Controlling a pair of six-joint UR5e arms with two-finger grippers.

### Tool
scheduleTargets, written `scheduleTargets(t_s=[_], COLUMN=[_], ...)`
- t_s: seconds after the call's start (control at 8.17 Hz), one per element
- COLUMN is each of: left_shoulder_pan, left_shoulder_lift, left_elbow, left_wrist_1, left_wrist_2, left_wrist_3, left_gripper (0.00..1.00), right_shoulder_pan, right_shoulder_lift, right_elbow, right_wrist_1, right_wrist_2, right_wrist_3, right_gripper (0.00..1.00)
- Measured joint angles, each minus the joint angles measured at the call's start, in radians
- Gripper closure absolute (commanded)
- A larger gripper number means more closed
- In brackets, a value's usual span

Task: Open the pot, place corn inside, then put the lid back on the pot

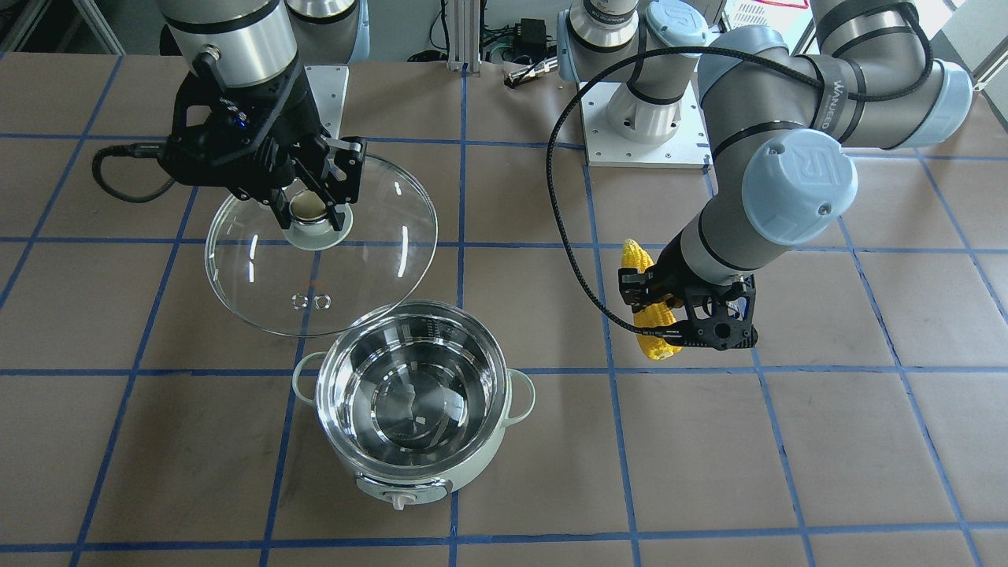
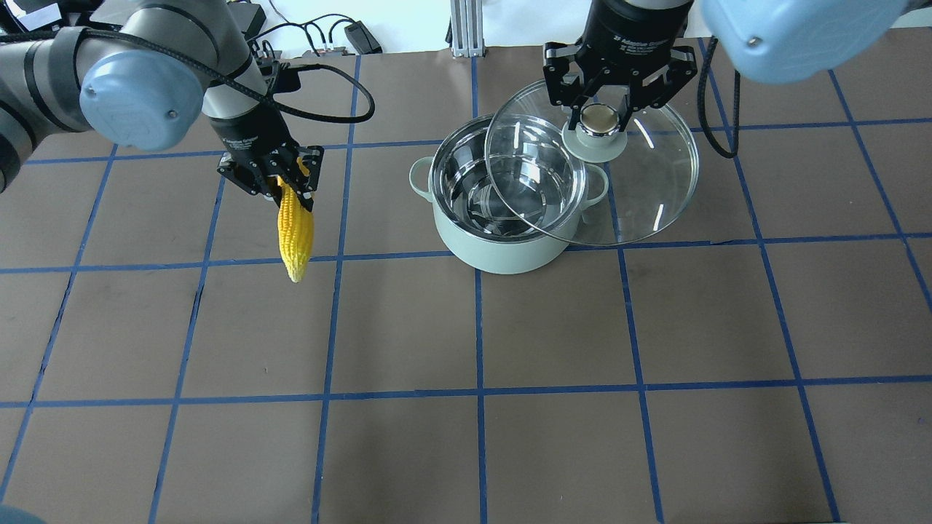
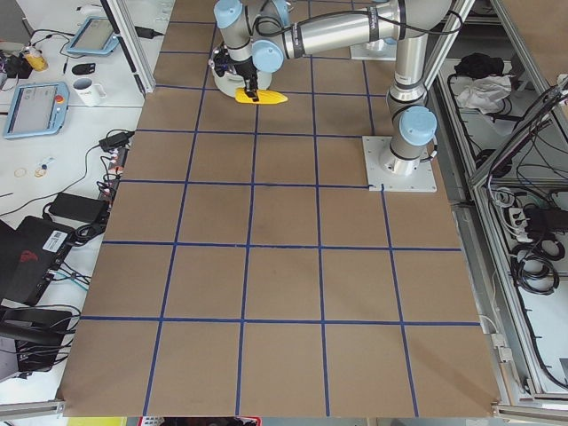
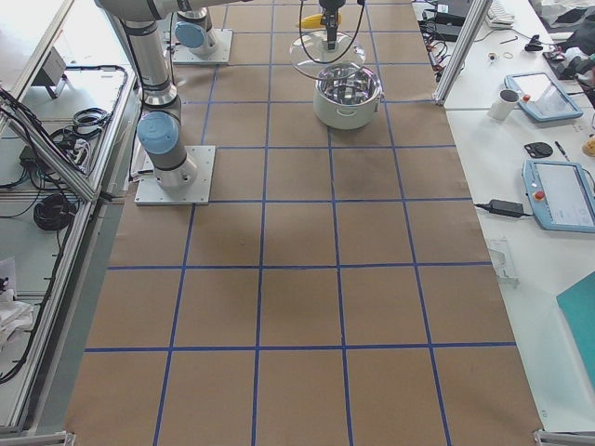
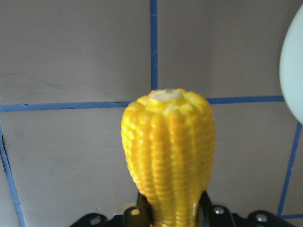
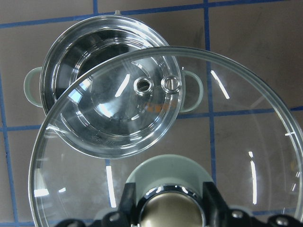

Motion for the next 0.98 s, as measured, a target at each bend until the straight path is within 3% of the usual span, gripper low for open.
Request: scheduleTargets(t_s=[0.49, 0.98], left_shoulder_pan=[-0.160, -0.294], left_shoulder_lift=[-0.101, -0.354], left_elbow=[0.254, 0.498], left_wrist_1=[0.010, 0.058], left_wrist_2=[-0.049, -0.080], left_wrist_3=[-0.130, -0.257], left_gripper=[0.99, 0.98], right_shoulder_pan=[-0.061, -0.084], right_shoulder_lift=[-0.043, -0.052], right_elbow=[0.001, 0.003], right_wrist_1=[0.097, 0.114], right_wrist_2=[-0.012, -0.017], right_wrist_3=[-0.063, -0.089], right_gripper=[0.63, 0.64])
